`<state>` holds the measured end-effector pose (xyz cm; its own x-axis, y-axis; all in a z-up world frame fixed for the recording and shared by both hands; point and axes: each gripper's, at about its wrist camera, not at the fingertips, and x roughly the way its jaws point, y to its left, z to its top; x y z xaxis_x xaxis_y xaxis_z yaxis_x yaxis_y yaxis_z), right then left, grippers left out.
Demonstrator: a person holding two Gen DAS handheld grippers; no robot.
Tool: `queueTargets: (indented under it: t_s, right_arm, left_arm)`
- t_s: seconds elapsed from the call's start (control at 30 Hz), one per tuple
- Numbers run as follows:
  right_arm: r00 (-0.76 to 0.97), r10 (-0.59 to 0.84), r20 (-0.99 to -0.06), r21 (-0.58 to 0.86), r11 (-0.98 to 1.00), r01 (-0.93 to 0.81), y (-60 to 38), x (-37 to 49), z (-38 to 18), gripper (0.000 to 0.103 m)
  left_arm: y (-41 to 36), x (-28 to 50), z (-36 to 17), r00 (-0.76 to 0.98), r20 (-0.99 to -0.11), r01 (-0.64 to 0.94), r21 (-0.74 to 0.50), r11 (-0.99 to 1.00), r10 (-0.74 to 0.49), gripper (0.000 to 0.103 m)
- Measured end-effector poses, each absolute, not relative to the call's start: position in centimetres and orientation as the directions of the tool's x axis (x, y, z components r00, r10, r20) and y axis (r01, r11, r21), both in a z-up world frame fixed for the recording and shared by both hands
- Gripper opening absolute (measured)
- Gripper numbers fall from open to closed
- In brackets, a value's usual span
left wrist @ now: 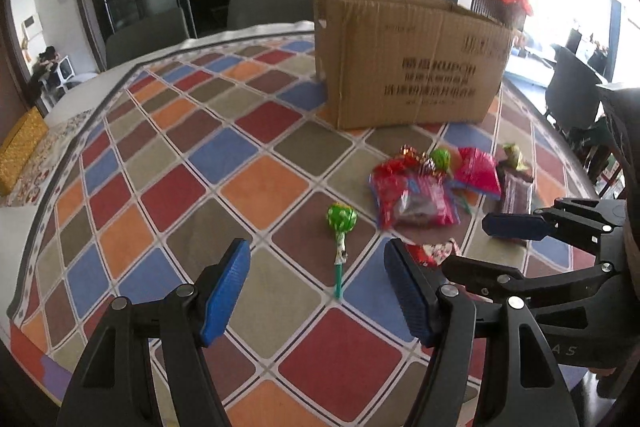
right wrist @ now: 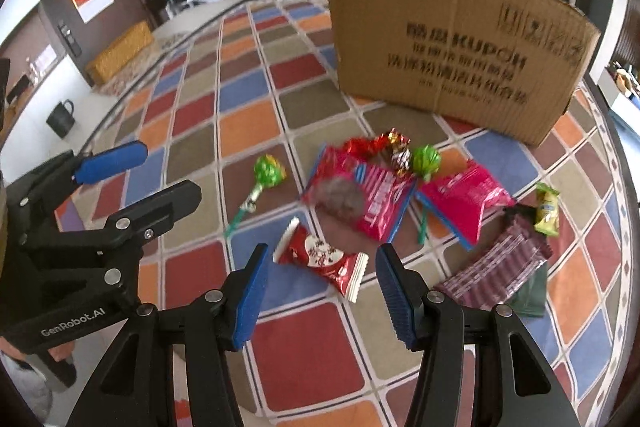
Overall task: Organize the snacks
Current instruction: 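Move both tools back to the snack pile, then grasp the green lollipop with the left tool while the right tool grasps the red-and-white bar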
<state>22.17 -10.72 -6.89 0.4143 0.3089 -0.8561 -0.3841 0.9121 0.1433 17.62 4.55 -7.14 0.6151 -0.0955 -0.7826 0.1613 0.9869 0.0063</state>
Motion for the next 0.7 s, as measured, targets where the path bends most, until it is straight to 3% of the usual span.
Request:
queueTargets:
  t_s: [0.4, 0.7]
  right_arm:
    - [0.353, 0.275, -0.894, 0.095, 0.887, -0.452, -8.9, 23.0, -9.3, 0.054]
    - [0.324, 0.277, -0.905, 0.109, 0.885, -0.453, -8.5, 24.0, -10.4, 0.047]
  left_arm:
    - [4.4, 20.2, -9.4, 0.559, -0.816, 0.23, -0.018, 0.973, -0.148, 0.068]
    - [3.9, 22.5, -10.9, 0.522, -0.835, 0.253, -0.042, 0.966, -0.174, 0.065]
